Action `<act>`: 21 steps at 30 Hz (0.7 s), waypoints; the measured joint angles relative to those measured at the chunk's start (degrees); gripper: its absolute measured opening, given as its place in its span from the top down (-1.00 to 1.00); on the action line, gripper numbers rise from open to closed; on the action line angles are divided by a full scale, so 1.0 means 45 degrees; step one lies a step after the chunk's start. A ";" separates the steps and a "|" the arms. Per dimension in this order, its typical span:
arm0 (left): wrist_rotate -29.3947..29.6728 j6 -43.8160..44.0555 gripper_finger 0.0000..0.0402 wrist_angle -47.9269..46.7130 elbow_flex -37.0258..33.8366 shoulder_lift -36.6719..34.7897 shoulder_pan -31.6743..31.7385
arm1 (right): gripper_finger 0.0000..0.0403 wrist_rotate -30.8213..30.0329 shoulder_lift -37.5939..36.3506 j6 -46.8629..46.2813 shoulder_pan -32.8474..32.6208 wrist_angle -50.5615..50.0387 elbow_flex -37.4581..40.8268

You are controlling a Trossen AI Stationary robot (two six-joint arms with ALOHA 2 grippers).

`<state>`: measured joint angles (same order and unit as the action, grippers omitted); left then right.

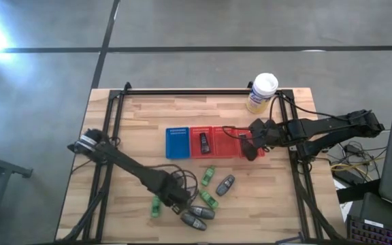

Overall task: Pick & Place Travel size toiletries
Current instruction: Put the blue shave cream into the left red bin

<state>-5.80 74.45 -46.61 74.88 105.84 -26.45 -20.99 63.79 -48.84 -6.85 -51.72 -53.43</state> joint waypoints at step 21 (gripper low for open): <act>0.4657 -0.1211 0.70 0.7274 -0.1109 -0.1735 0.6001 | -0.81 -0.1059 -0.0847 -0.0977 -0.0155 0.0121 -0.0287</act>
<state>15.16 69.00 -13.88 69.89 98.03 0.55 -25.76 59.98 -53.23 -7.55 -51.18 -54.72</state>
